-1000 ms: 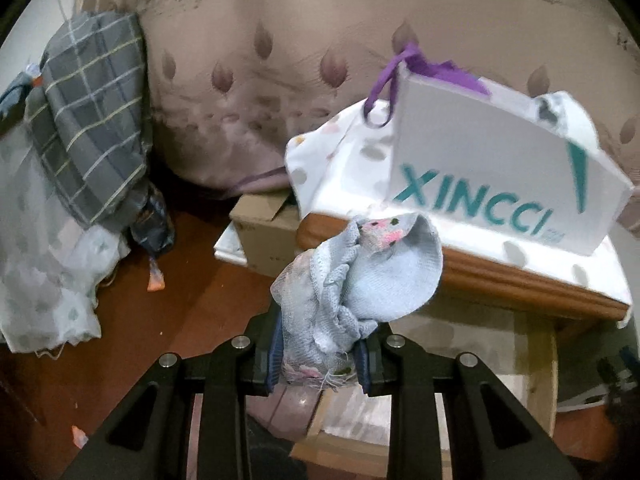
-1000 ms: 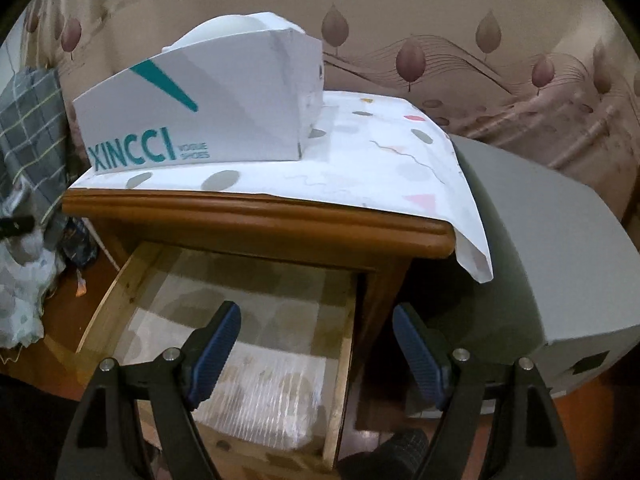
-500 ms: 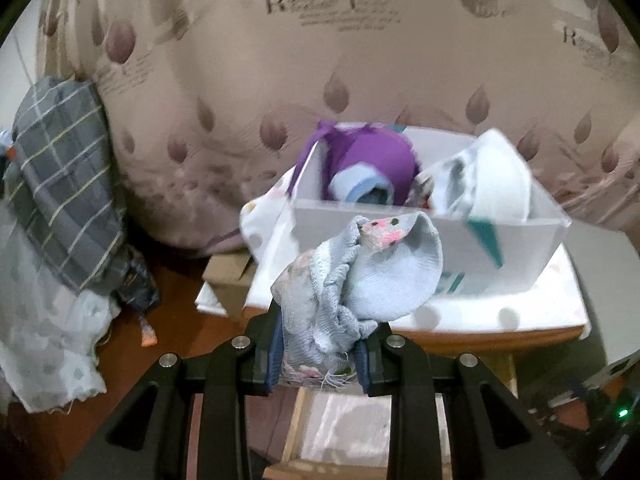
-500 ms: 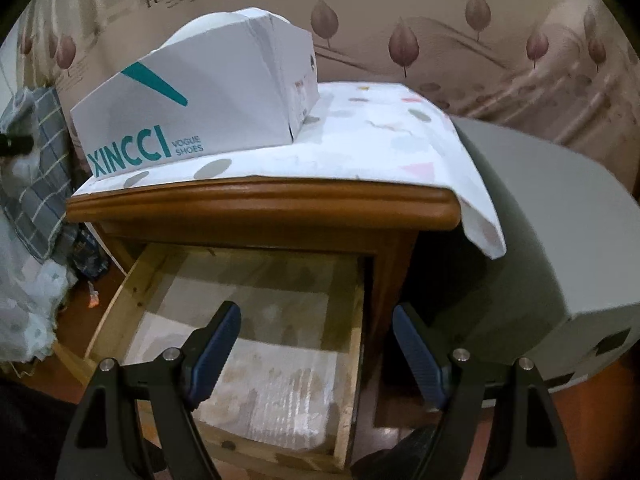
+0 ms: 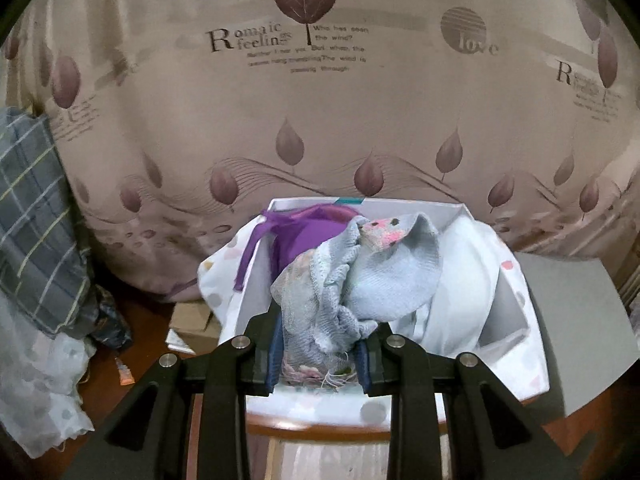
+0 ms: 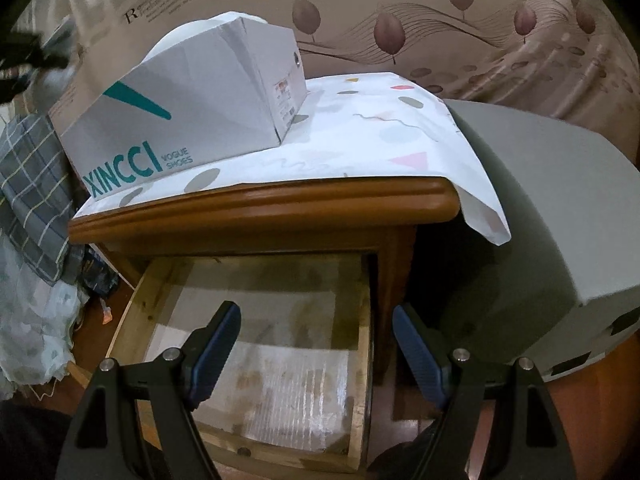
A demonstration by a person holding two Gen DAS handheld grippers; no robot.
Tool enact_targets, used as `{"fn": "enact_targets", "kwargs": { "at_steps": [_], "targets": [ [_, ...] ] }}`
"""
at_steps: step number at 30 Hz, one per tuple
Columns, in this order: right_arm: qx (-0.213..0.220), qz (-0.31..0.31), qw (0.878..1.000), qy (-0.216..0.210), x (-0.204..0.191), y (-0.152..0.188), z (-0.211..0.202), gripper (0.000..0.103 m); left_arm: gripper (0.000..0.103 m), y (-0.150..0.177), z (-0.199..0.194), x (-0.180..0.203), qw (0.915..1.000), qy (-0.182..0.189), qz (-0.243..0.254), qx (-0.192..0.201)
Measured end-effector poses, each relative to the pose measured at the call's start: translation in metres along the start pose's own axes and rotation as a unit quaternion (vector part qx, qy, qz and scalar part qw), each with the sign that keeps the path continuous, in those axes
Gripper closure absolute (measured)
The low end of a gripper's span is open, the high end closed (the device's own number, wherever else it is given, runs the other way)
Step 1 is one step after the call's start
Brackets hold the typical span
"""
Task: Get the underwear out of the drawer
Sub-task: 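Carry the grey sock to the shoe box with the left tool, then open the left tool to drop the grey sock into the shoe box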
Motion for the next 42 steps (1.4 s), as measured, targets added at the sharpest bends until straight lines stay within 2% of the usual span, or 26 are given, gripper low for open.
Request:
{"fn": "enact_targets", "kwargs": {
  "at_steps": [5, 10, 15, 20, 31, 32, 36, 42],
  "targets": [
    [0.009, -0.011, 1.000, 0.004, -0.002, 0.000, -0.003, 0.023, 0.077, -0.015, 0.036, 0.003, 0.9991, 0.026, 0.010, -0.033],
    [0.008, -0.005, 1.000, 0.010, 0.002, -0.001, -0.002, 0.023, 0.077, -0.009, 0.066, 0.003, 0.9978, 0.029, 0.009, -0.060],
    [-0.001, 0.013, 1.000, 0.012, 0.008, -0.004, 0.001, 0.022, 0.076, -0.003, 0.091, 0.009, 0.9957, 0.016, 0.046, -0.079],
    [-0.003, 0.018, 1.000, 0.014, 0.009, -0.003, 0.003, 0.023, 0.075, -0.001, 0.110, 0.005, 0.9951, 0.029, 0.032, -0.089],
    [-0.012, 0.002, 1.000, 0.016, 0.003, 0.000, 0.008, 0.022, 0.064, 0.000, 0.132, 0.012, 0.9942, 0.027, 0.037, -0.097],
    [-0.012, 0.002, 1.000, 0.016, 0.003, 0.000, 0.009, 0.022, 0.063, -0.001, 0.133, 0.013, 0.9941, 0.026, 0.038, -0.098],
    [-0.013, 0.007, 1.000, 0.015, 0.004, 0.000, 0.009, 0.023, 0.044, -0.001, 0.136, 0.013, 0.9940, 0.020, 0.031, -0.102],
    [-0.014, 0.004, 1.000, 0.015, 0.004, 0.001, 0.009, 0.023, 0.041, 0.002, 0.134, 0.012, 0.9948, 0.011, 0.024, -0.098]
  ]
}}
Point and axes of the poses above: each gripper's, at about its wrist camera, not at the fingertips, and z roughly the way its jaws point, x to its right, y to its underside, the point moved 2 cm from there along z, roughly the way its jaws point, and after that the axes turned 15 degrees about z, right-handed, at the moved point
